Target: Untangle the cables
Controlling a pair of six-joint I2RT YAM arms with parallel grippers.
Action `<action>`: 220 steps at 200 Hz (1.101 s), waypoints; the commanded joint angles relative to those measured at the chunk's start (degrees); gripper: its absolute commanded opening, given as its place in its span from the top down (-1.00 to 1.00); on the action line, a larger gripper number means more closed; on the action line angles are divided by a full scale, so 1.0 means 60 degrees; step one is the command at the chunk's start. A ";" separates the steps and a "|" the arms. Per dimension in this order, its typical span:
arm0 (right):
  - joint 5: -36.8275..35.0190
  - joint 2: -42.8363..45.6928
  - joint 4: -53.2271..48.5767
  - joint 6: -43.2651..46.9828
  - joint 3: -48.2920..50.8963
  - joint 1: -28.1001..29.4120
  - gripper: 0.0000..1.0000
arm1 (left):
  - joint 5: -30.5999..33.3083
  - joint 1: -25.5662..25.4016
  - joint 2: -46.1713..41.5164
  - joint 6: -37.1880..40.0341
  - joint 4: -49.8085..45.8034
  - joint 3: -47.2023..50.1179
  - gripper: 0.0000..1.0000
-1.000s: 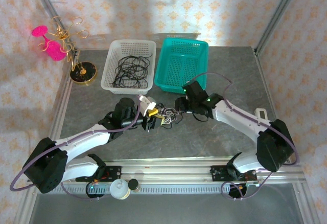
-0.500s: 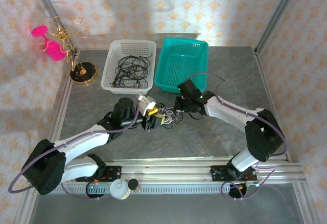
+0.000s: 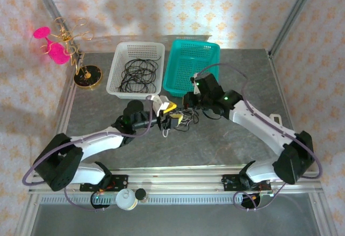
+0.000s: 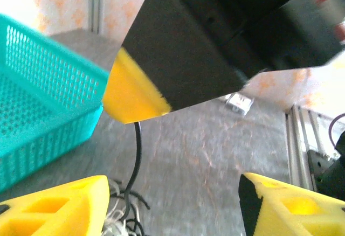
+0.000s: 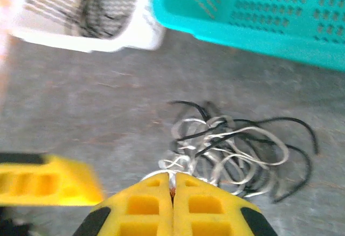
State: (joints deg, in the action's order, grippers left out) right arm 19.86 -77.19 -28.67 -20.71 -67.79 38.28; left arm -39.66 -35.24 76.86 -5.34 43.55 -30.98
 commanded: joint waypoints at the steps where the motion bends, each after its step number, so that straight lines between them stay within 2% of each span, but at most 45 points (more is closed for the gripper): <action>1: 0.0838 0.0474 0.0080 0.0208 -0.0405 0.0080 1.00 | -0.0736 -0.0091 0.0558 -0.0399 0.2272 -0.0543 -0.31; 8: 0.0973 0.0528 0.0088 0.0236 -0.0456 0.0084 1.00 | -0.0758 -0.0099 0.0720 -0.0399 0.2338 -0.0704 -0.27; 47: 0.1590 0.0896 0.0388 0.0199 -0.0470 0.0090 1.00 | -0.0670 -0.0099 0.1213 -0.0049 0.1813 -0.1358 0.29; 52: 0.1602 0.0944 0.0449 0.0185 -0.0469 0.0092 1.00 | -0.0684 -0.0097 0.1244 -0.0058 0.1802 -0.1381 0.39; 67: 0.1654 0.1081 0.0597 0.0159 -0.0518 0.0093 1.00 | -0.0620 -0.0103 0.1324 -0.0047 0.1675 -0.1441 1.00; 91: 0.1503 0.1287 0.0860 0.0184 -0.0579 0.0092 0.98 | 0.0012 -0.0116 0.1300 -0.0008 0.1487 -0.1312 1.00; 100: 0.1012 0.1436 0.0851 0.0157 -0.0576 0.0090 0.59 | 0.0301 -0.0106 0.1246 -0.0057 0.1563 -0.1196 1.00; 110: 0.0406 0.1659 0.0850 0.0261 -0.0461 0.0069 0.24 | 0.0500 -0.0117 0.1202 -0.0150 0.1633 -0.1109 1.00; 127: -0.0430 0.2469 0.0892 0.0461 0.0053 -0.0231 -0.07 | 0.0648 -0.0117 0.1087 -0.0377 0.1587 -0.1171 1.00; 148: -0.0332 0.3578 0.1730 0.0557 0.1343 -0.1150 -0.38 | 0.0648 -0.0117 0.0940 -0.0646 0.1544 -0.1315 1.00; 178: 0.0590 0.4491 0.3307 0.0429 0.3164 -0.2493 -0.44 | 0.0703 -0.0117 0.0686 -0.0953 0.1022 -0.1674 1.00; 196: 0.1355 0.4788 0.4590 0.0466 0.4285 -0.2811 -0.43 | 0.0921 -0.0117 0.0392 -0.1360 0.1227 -0.1658 1.00; 215: 0.3162 0.4950 0.6560 0.0921 0.5412 -0.2793 -0.42 | 0.1101 -0.0117 0.0147 -0.1791 0.1468 -0.1659 1.00; 220: 0.3638 0.4997 0.7263 0.0914 0.5739 -0.2777 -0.48 | 0.1094 -0.0117 0.0113 -0.1922 0.1495 -0.1688 1.00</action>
State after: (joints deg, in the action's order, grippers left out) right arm 27.22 -48.90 -4.49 -17.63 -40.05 21.52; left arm -34.81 -35.90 80.38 -12.27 49.47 -38.94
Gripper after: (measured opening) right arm 0.713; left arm 0.040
